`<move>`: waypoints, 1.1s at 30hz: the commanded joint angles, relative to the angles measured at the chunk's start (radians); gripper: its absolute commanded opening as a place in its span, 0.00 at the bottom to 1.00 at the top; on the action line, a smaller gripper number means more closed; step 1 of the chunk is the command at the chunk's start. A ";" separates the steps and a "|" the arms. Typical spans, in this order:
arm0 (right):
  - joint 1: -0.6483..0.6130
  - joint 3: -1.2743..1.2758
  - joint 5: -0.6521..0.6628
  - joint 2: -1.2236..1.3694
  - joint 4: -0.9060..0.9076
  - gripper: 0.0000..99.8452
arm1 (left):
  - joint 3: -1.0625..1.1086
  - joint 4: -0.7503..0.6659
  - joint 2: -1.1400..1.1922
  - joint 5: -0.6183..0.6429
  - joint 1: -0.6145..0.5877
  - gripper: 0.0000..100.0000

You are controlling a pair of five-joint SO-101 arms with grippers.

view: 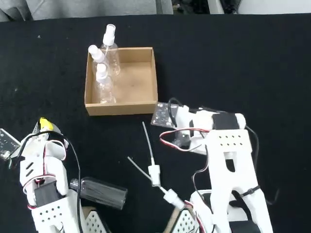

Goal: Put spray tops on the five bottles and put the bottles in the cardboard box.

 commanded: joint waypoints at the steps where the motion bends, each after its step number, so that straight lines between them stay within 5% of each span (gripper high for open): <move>1: 0.020 -0.016 0.072 -0.038 0.002 0.40 | 0.022 0.006 -0.006 -0.009 -0.007 0.03; 10: -0.006 0.105 0.086 -0.038 -0.186 0.40 | 0.022 0.032 -0.011 -0.009 -0.005 0.03; 33: -0.078 0.243 0.084 -0.038 -0.333 0.40 | 0.022 0.034 -0.011 -0.009 -0.007 0.03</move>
